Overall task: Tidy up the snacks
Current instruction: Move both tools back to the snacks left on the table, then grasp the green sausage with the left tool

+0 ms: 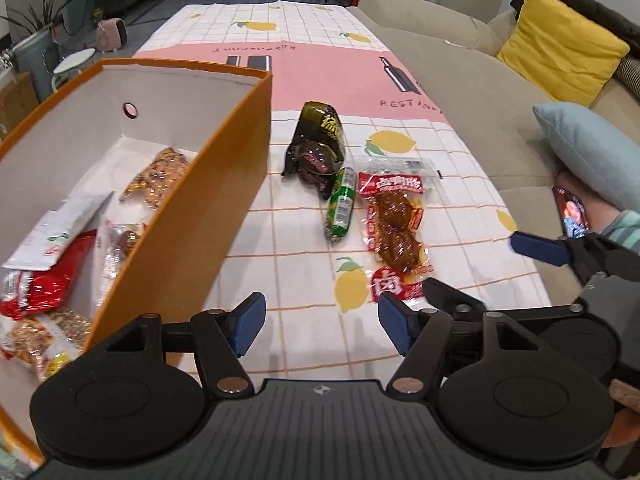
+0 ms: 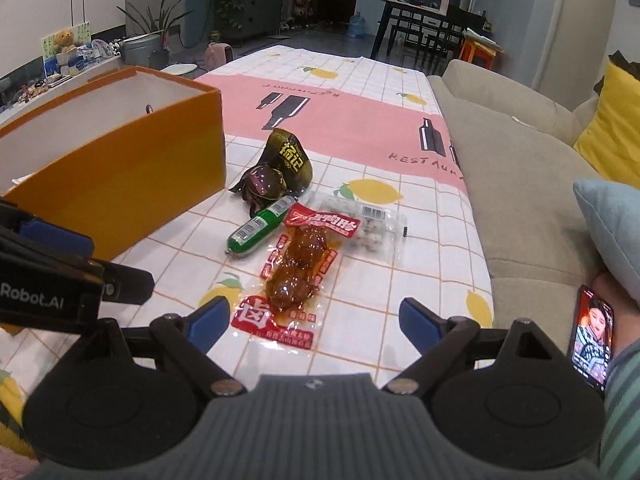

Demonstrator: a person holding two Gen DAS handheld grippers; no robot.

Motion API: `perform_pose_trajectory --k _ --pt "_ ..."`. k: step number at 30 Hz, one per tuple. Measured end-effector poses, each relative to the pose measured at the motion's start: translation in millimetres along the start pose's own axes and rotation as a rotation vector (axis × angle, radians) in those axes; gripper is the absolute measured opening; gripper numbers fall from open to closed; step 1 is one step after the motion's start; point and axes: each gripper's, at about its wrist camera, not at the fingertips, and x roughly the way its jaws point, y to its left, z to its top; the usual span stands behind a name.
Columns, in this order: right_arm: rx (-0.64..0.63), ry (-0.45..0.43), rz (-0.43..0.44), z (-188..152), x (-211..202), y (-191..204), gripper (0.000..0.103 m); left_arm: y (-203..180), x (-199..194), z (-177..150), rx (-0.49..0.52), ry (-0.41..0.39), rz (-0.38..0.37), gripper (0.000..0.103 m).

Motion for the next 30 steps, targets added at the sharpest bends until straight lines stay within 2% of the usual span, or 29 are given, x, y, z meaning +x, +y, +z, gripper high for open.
perform_pose_trajectory --k 7,14,19,22,23,24,26,30 --pt "0.06 0.022 0.03 13 25 -8 0.077 2 14 17 0.006 -0.019 0.045 0.075" --pt "0.141 0.083 0.094 19 59 -15 0.079 5 27 25 -0.01 -0.019 0.053 0.072" --pt "0.119 0.104 0.108 22 76 -8 0.079 5 33 27 -0.013 -0.01 0.049 0.072" --pt "0.099 0.111 0.115 23 83 -5 0.073 6 38 28 -0.021 0.003 0.045 0.072" --pt "0.097 0.116 0.118 23 85 -4 0.063 6 39 28 -0.02 0.009 0.045 0.072" --pt "0.097 0.124 0.121 23 87 -4 0.062 5 41 28 -0.019 0.012 0.045 0.072" --pt "0.082 0.122 0.098 22 86 -4 0.047 4 44 29 -0.014 0.017 0.051 0.072" --pt "0.099 0.152 0.099 22 83 -11 0.044 3 51 31 -0.004 0.034 0.053 0.072"
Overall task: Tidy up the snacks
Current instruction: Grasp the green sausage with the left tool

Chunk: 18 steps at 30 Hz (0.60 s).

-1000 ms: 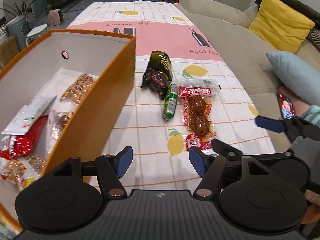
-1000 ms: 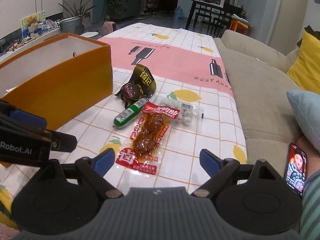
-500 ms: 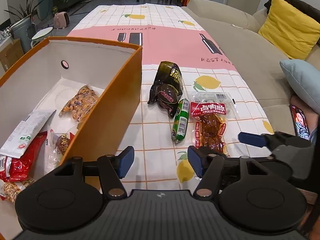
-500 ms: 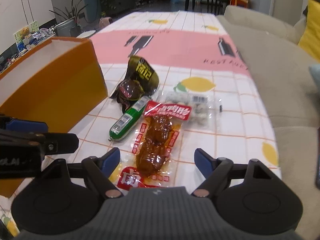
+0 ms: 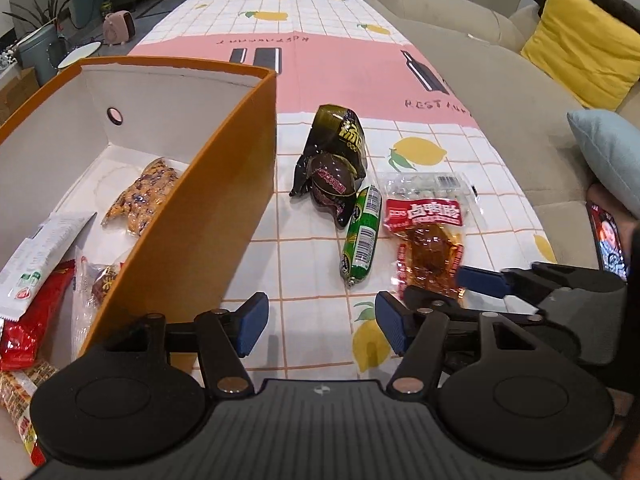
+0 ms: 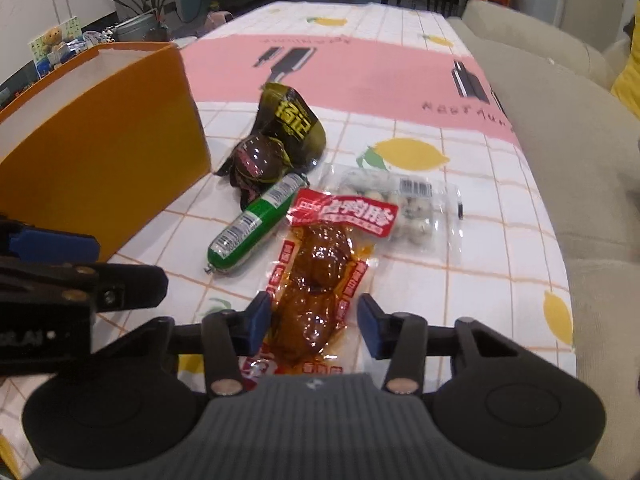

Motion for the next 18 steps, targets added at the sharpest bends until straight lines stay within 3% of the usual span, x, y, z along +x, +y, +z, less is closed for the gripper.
perform_pose_trajectory --k 9,18 --pt "-0.032 0.056 -0.117 -5 -10 -17 0.046 -20 22 13 0.084 0.012 -0.01 0.072" --pt "0.027 0.019 -0.113 4 -4 -30 0.065 -31 55 29 0.141 0.015 0.006 0.069"
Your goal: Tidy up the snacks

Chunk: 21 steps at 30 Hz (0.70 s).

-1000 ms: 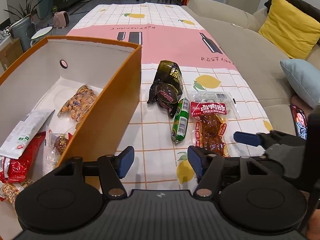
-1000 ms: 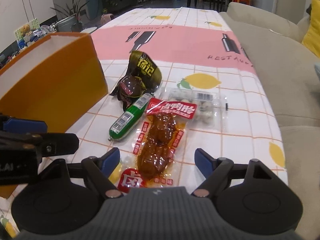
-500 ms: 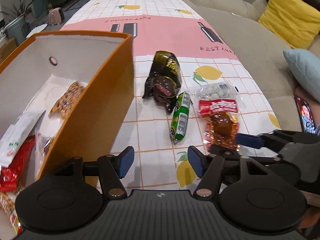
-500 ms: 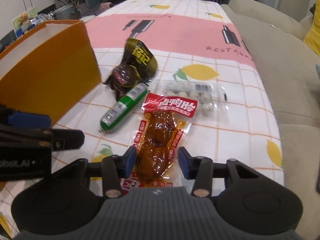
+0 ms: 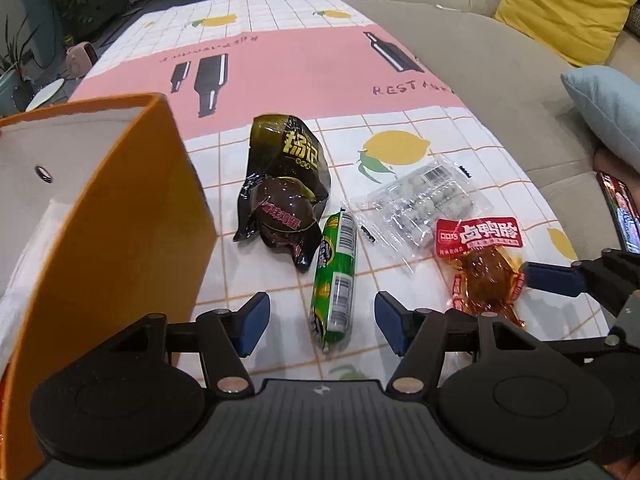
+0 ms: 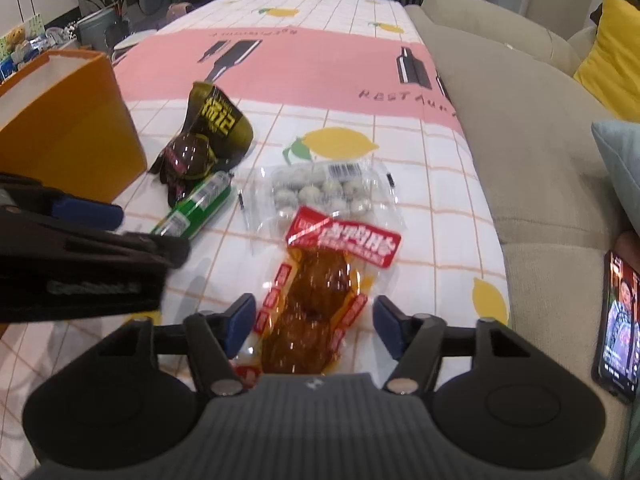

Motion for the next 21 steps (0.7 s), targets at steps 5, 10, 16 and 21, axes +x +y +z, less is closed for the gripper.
perform_pose_trajectory --k 5,10,16,21 --pt "0.018 -0.008 -0.006 1 8 -1 0.066 0 14 4 -0.005 0.003 0.017 0.055" --pt "-0.009 -0.009 -0.015 -1 9 2 0.064 0 13 3 0.001 -0.017 0.003 0.03" --pt "0.038 -0.002 0.023 -1 4 1 0.045 -3 4 -7 0.022 -0.005 -0.01 0.026" --pt "0.018 0.014 0.057 -7 -2 8 0.044 2 -11 -27 -0.008 0.026 -0.029 0.025"
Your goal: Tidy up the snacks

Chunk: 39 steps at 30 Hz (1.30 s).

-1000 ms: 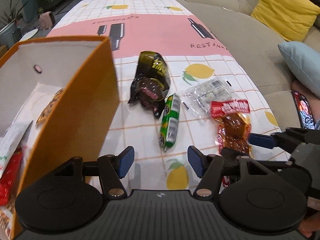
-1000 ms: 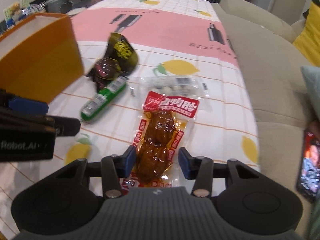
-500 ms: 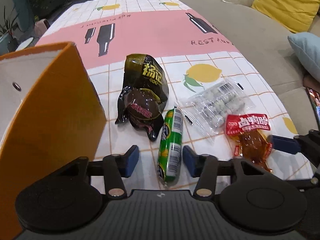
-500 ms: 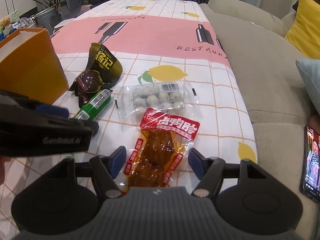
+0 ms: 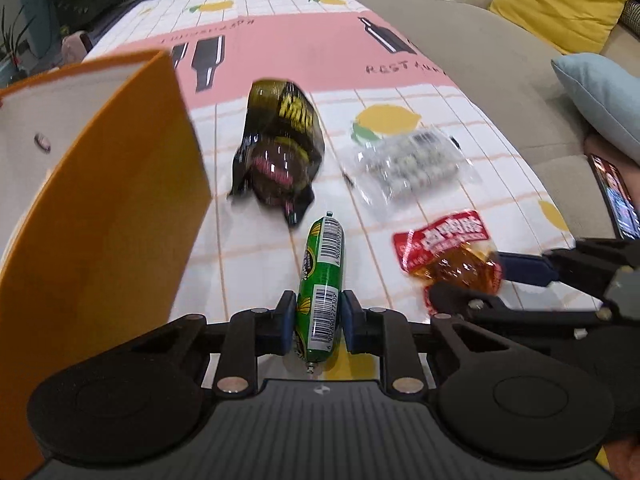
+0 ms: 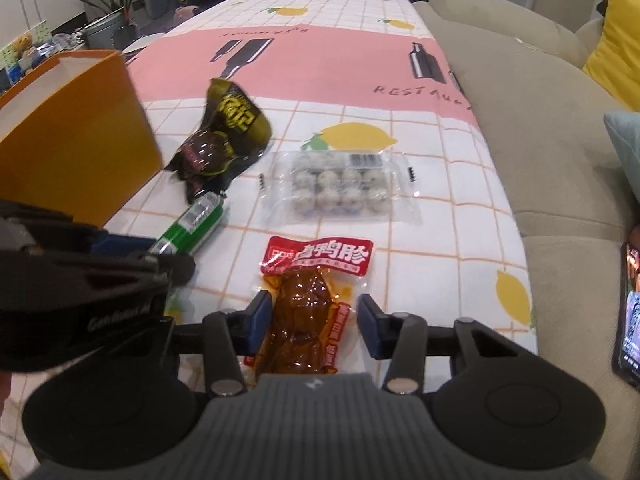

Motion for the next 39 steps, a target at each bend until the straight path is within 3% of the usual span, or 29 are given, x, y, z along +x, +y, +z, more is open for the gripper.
perform_pose_trajectory --k 16,21,23,25,27,31,34,39 --pt "-0.098 0.087 0.076 -45 -37 30 0.046 13 -39 -50 -0.149 0.187 -0.015 0.026" --pt "-0.09 0.078 0.11 -51 -41 31 0.052 15 -42 -56 -0.151 0.187 -0.022 0.028" --pt "-0.052 0.07 0.108 -53 -47 25 0.071 17 -42 -58 -0.15 0.176 -0.021 0.038" --pt "-0.022 0.043 0.08 -59 -55 17 0.078 18 -42 -59 -0.148 0.15 -0.02 0.054" --pt "-0.008 0.032 0.06 -64 -61 11 0.078 16 -42 -59 -0.131 0.129 -0.007 0.057" --pt "0.026 0.039 0.114 -68 -63 9 0.078 15 -42 -61 -0.105 0.11 0.001 0.058" --pt "-0.017 0.035 0.13 -68 -60 19 0.078 15 -43 -62 -0.087 0.108 0.01 0.058" --pt "-0.107 0.073 0.075 -73 -46 37 0.079 15 -42 -62 -0.069 0.102 0.02 0.057"
